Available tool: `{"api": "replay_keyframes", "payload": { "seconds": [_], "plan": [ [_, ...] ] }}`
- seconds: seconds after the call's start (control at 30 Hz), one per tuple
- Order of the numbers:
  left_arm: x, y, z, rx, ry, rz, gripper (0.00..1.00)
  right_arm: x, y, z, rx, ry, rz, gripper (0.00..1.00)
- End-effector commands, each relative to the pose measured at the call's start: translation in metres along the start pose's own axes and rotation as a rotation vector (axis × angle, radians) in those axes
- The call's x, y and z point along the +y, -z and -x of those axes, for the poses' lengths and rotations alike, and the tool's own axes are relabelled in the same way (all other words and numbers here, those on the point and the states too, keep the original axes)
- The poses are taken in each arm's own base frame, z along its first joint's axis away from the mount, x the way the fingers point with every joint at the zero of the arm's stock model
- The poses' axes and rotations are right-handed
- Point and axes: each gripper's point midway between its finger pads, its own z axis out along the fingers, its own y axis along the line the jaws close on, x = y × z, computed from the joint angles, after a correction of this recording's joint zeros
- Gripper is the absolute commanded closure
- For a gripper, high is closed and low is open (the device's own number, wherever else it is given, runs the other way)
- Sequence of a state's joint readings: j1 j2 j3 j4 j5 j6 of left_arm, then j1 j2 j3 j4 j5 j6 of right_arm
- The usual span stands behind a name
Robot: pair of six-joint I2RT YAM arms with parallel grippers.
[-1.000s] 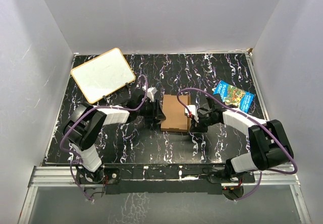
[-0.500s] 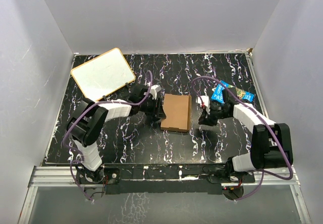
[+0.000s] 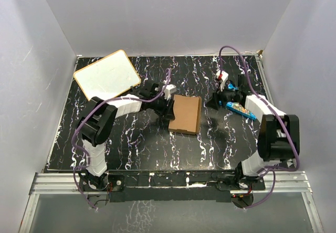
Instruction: Fold the paper box
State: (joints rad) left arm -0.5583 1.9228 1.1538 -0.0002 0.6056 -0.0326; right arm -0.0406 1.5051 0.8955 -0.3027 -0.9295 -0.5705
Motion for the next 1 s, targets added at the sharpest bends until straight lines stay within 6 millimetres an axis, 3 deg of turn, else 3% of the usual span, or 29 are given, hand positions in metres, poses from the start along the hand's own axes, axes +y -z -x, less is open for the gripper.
{"api": "replay_keyframes", "payload": {
  "seconds": [0.0,0.1,0.2,0.3,0.43,0.6,0.77,0.87,0.97],
  "plan": [
    [0.012,0.021,0.032,-0.071,-0.149,0.119,0.53,-0.037,-0.009,0.032,-0.078,-0.095,-0.013,0.46],
    [0.012,0.043,0.053,-0.18,-0.179,0.205,0.49,-0.053,-0.016,0.034,-0.068,-0.139,-0.021,0.47],
    [0.001,0.071,0.066,-0.317,-0.21,0.248,0.38,-0.067,-0.026,0.034,-0.054,-0.209,-0.025,0.47],
    [-0.018,0.096,0.063,-0.434,-0.259,0.244,0.28,-0.079,-0.036,0.036,-0.032,-0.271,-0.03,0.48],
    [-0.04,0.115,0.044,-0.528,-0.192,0.203,0.25,-0.084,-0.046,0.025,0.014,-0.356,-0.043,0.49],
    [-0.065,0.111,0.012,-0.554,0.139,0.06,0.26,-0.087,-0.049,0.005,0.045,-0.399,-0.112,0.52],
    [-0.092,0.092,0.002,-0.549,0.336,-0.058,0.27,-0.098,-0.056,-0.005,0.076,-0.441,-0.146,0.58],
    [-0.097,0.072,-0.005,-0.492,0.4,-0.061,0.26,-0.104,-0.058,-0.01,0.09,-0.45,-0.173,0.6],
    [-0.088,0.055,-0.014,-0.44,0.485,-0.019,0.26,-0.102,-0.062,-0.015,0.096,-0.472,-0.154,0.61]
  ]
}}
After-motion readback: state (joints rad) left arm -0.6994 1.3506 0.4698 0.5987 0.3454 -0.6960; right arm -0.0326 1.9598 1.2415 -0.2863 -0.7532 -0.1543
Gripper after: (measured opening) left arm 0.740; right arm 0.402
